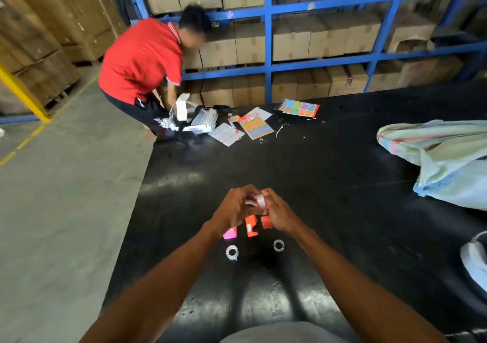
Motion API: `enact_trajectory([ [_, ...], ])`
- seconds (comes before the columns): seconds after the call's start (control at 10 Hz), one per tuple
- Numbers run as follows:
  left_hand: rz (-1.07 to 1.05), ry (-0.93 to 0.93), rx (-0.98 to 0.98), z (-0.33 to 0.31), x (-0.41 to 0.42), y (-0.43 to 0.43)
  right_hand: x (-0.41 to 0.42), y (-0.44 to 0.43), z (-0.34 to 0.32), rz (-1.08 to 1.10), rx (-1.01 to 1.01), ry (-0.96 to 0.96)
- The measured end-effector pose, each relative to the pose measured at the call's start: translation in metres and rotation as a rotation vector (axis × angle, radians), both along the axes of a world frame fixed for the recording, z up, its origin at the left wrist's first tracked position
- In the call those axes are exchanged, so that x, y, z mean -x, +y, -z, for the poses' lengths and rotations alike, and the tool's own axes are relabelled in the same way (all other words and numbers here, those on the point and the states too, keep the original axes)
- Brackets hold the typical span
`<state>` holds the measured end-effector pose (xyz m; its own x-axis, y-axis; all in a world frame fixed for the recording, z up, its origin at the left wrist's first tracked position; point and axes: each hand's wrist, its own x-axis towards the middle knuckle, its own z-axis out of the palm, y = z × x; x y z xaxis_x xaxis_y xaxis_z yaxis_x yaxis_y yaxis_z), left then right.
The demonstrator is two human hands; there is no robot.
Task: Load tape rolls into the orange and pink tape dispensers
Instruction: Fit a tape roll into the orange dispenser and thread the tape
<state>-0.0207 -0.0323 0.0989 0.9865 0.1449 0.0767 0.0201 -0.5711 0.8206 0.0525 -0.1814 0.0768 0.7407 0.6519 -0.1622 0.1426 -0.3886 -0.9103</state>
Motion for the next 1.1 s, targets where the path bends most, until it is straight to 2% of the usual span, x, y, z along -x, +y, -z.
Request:
enact_trajectory([
  [0.2, -0.036, -0.03, 0.124, 0.002, -0.005, 0.004, -0.003, 0.006, 0.002, 0.053, -0.108, 0.049],
  [0.4, -0.182, 0.021, 0.491, 0.008, -0.012, 0.012, -0.016, 0.008, 0.004, 0.103, -0.142, 0.029],
  [0.5, -0.45, 0.157, 0.427, 0.024, -0.012, 0.02, -0.025, 0.008, 0.012, 0.152, -0.139, 0.063],
  [0.6, -0.507, 0.388, 0.348, 0.046, -0.013, 0.019, -0.033, 0.009, 0.018, 0.162, -0.128, 0.077],
  [0.7, -0.488, 0.598, 0.415, 0.072, -0.024, 0.002, -0.042, 0.012, 0.028, 0.155, -0.121, 0.08],
  [0.8, -0.477, 0.703, 0.375, 0.087, -0.037, -0.008, -0.051, 0.016, 0.034, 0.142, -0.116, 0.095],
  [0.9, -0.503, 0.837, 0.199, 0.105, -0.05, -0.011, -0.061, 0.023, 0.042, 0.147, -0.124, 0.137],
  [1.0, -0.545, 0.868, 0.103, 0.122, -0.065, -0.015, -0.074, 0.026, 0.054, 0.14, -0.116, 0.208],
  [1.1, -0.561, 0.869, 0.014, 0.128, -0.073, -0.012, -0.083, 0.027, 0.058, 0.11, -0.1, 0.182],
])
